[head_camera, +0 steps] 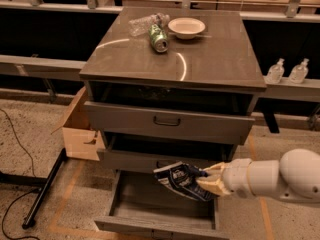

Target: Place blue chip bag into bottom drawer

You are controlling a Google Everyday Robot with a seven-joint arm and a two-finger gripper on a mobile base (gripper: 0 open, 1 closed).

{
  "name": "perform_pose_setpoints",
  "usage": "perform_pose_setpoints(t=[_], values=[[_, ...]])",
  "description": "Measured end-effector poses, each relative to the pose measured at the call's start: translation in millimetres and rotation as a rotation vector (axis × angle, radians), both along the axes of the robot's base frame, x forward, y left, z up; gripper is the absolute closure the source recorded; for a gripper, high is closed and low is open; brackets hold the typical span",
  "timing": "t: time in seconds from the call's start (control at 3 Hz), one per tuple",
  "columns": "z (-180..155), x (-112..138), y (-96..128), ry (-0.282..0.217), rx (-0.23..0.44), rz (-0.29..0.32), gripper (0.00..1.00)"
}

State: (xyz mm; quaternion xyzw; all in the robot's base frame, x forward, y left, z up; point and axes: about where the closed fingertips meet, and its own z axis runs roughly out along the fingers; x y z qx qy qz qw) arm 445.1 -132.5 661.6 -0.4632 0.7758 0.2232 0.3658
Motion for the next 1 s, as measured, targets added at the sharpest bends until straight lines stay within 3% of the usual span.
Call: perform_pose_setpoints(t=[0.67, 1.0], values=[[-117, 7, 45, -0.032, 0.017, 0.05, 1.0], [-182, 29, 59, -0.089, -0.049, 0.052, 1.0]])
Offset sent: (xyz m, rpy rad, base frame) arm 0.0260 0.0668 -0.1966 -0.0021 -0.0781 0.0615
